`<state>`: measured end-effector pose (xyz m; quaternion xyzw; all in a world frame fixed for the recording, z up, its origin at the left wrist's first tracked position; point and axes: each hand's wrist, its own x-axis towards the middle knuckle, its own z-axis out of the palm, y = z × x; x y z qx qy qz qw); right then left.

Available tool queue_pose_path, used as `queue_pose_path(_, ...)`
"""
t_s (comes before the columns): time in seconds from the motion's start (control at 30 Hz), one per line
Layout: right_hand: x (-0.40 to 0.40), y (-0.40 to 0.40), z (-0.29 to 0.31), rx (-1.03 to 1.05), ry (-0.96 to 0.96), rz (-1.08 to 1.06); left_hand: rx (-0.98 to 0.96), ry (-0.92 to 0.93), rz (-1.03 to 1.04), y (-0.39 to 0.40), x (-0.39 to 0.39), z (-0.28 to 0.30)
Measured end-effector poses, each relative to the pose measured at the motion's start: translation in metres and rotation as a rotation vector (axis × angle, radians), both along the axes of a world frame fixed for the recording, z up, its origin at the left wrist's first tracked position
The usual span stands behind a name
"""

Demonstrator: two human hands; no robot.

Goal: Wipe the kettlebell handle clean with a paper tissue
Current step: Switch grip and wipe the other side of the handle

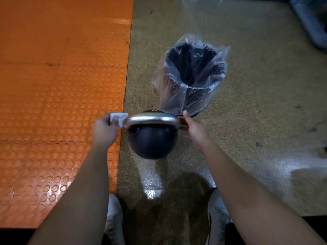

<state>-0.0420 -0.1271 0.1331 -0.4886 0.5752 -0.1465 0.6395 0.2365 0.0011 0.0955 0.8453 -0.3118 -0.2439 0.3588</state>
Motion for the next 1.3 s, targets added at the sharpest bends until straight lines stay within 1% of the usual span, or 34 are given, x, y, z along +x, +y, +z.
queue_pose_path(0.07, -0.005, 0.014, -0.022, 0.122, -0.044, -0.050, 0.028, 0.183, 0.044, 0.012, -0.020, -0.022)
queue_pose_path(0.17, -0.009, 0.027, -0.037, 0.192, -0.143, -0.088, -0.118, 0.455, 0.136, 0.013, -0.045, -0.032)
queue_pose_path(0.23, -0.008, 0.027, -0.038, 0.187, -0.182, -0.106, -0.172, 0.533, 0.193, 0.004, -0.047, -0.023)
queue_pose_path(0.33, -0.007, 0.021, -0.040, 0.184, -0.198, -0.098, -0.209, 0.566, 0.189, -0.003, -0.040, -0.010)
queue_pose_path(0.47, -0.008, 0.017, -0.044, 0.183, -0.206, -0.094, -0.371, 0.576, 0.240, -0.002, -0.033, -0.013)
queue_pose_path(0.53, -0.008, 0.018, -0.047, 0.188, -0.217, -0.095, -0.373, 0.576, 0.262, 0.000, -0.036, -0.021)
queue_pose_path(0.57, -0.008, 0.019, -0.047, 0.191, -0.217, -0.092, -0.325, 0.553, 0.251, 0.002, -0.037, -0.025)
queue_pose_path(0.63, -0.006, 0.019, -0.046, 0.191, -0.222, -0.088, -0.252, 0.441, 0.152, 0.003, -0.033, -0.027)
queue_pose_path(0.67, -0.005, 0.019, -0.046, 0.185, -0.218, -0.085, -0.223, 0.343, 0.053, 0.001, -0.031, -0.021)
queue_pose_path(0.73, -0.005, 0.018, -0.045, 0.188, -0.211, -0.068, -0.169, 0.064, -0.132, -0.007, -0.025, -0.009)
queue_pose_path(0.77, -0.005, 0.018, -0.046, 0.197, -0.214, -0.062, -0.175, 0.014, -0.141, -0.009, -0.022, -0.007)
queue_pose_path(0.8, -0.005, 0.018, -0.046, 0.204, -0.222, -0.066, -0.182, 0.011, -0.125, -0.009, -0.019, -0.006)
queue_pose_path(0.83, -0.005, 0.018, -0.047, 0.209, -0.230, -0.071, -0.193, 0.091, -0.052, -0.008, -0.021, -0.009)
queue_pose_path(0.9, -0.005, 0.018, -0.047, 0.217, -0.248, -0.079, -0.209, 0.312, 0.115, -0.005, -0.031, -0.017)
queue_pose_path(0.97, -0.004, 0.018, -0.049, 0.215, -0.242, -0.088, -0.255, 0.363, 0.128, -0.006, -0.039, -0.022)
queue_pose_path(1.07, -0.003, 0.018, -0.048, 0.212, -0.231, -0.094, -0.300, 0.431, 0.125, -0.012, -0.033, -0.015)
queue_pose_path(1.13, -0.003, 0.018, -0.047, 0.215, -0.237, -0.099, -0.291, 0.499, 0.211, -0.014, -0.029, -0.017)
queue_pose_path(1.2, -0.005, 0.018, -0.048, 0.226, -0.257, -0.113, -0.321, 0.520, 0.291, -0.006, -0.034, -0.026)
queue_pose_path(1.23, -0.005, 0.019, -0.049, 0.227, -0.265, -0.121, -0.334, 0.485, 0.282, 0.000, -0.039, -0.029)
queue_pose_path(1.3, -0.005, 0.019, -0.050, 0.224, -0.274, -0.124, -0.302, 0.390, 0.189, 0.008, -0.046, -0.039)
